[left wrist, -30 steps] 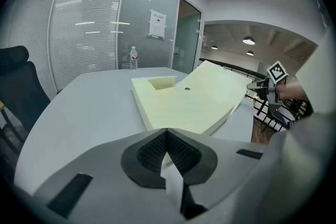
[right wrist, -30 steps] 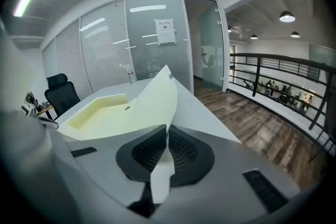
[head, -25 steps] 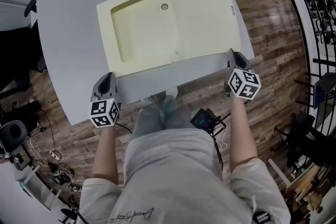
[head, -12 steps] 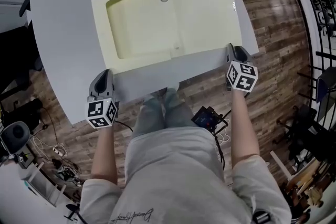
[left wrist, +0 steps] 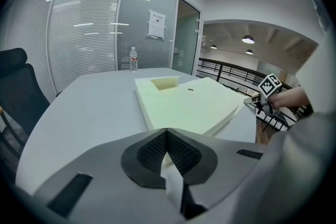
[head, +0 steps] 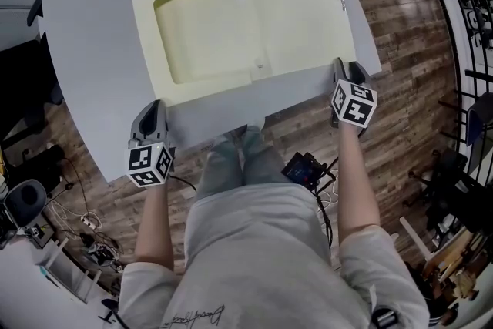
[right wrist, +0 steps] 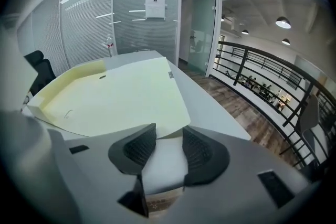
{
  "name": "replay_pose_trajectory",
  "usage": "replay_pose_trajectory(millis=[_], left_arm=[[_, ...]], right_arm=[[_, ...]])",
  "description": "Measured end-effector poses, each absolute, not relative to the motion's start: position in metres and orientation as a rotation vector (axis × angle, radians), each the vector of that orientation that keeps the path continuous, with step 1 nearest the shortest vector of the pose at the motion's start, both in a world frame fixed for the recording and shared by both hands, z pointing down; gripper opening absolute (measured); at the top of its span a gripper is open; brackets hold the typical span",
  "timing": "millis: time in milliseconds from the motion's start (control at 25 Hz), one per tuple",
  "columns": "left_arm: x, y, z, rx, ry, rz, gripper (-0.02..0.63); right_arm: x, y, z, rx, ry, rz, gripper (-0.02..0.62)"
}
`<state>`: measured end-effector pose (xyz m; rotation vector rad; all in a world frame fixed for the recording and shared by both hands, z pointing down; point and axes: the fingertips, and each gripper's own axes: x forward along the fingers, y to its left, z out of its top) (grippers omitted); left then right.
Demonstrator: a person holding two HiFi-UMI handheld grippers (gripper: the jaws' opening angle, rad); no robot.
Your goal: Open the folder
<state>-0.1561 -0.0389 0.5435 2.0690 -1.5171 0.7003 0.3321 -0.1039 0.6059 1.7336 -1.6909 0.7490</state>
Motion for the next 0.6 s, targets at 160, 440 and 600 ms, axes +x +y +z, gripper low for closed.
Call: replay_pose_trajectory(millis=[160, 440, 600], left_arm=[[-0.154, -0.038, 0.542, 2.068, -1.514, 0.696, 0.009], [-0.155, -0.037, 0.542, 2.070, -1.513, 0.691, 0.009], [-0.152, -0.037, 0.540, 2.071, -1.516, 0.689, 0.009]], right_arm=[[0.341, -0.101, 0.607, 1.792, -1.667, 0.835, 0.182], [0.346, -0.102, 0.604, 1.796, -1.664, 0.789, 0.236], [0.337, -0.105, 0.599, 1.683, -1.701, 0.615, 0.183]])
